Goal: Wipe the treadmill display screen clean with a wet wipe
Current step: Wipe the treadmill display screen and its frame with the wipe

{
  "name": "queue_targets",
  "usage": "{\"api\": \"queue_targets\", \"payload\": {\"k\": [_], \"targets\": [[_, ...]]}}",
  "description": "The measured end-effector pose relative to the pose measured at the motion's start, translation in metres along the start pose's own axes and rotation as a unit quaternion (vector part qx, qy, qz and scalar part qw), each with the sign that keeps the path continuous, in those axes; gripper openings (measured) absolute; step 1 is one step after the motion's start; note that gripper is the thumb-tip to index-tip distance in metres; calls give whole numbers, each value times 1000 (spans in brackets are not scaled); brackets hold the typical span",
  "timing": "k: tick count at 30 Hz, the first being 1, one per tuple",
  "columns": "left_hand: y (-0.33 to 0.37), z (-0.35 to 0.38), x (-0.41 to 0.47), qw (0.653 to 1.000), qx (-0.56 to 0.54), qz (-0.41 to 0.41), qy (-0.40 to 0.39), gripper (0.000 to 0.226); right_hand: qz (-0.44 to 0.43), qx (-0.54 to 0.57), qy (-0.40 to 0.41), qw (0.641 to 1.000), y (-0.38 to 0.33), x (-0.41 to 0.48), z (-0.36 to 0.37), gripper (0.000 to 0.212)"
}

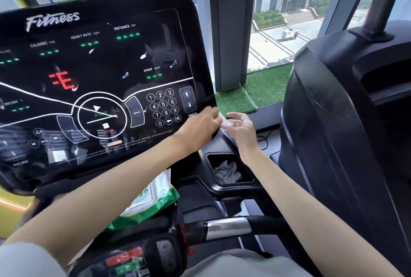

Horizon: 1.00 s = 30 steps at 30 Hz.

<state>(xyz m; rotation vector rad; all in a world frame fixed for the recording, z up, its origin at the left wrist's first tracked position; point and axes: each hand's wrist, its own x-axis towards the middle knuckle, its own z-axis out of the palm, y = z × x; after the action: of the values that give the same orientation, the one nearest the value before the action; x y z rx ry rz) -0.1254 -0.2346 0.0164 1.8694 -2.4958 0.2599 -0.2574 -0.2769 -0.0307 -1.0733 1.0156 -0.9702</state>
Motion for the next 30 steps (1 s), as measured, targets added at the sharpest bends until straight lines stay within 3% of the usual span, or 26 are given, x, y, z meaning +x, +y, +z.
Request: {"api": "queue_targets", "payload": {"k": [3,6,14,18,23,30], "targets": [[-7,2,-1,998,20,56,36,19,-12,-1,20,1000,-3,-3,3,37],[-9,6,-13,993,32,108,-33,22,-25,3,17,1000,-8,-7,8,43],[-16,-2,-29,995,8,-47,-83,29,-21,0,7,1000,-7,-8,7,37],[4,5,-19,996,-9,-34,-77,35,-18,-26,3,1000,-11,-6,4,41],[7,-17,11,995,-10,-80,61,24,-18,-66,-2,998,-23,-4,3,37],[-33,-67,42,971,-36,-112,208,28,-89,-137,-28,986,-53,11,25,40]]}}
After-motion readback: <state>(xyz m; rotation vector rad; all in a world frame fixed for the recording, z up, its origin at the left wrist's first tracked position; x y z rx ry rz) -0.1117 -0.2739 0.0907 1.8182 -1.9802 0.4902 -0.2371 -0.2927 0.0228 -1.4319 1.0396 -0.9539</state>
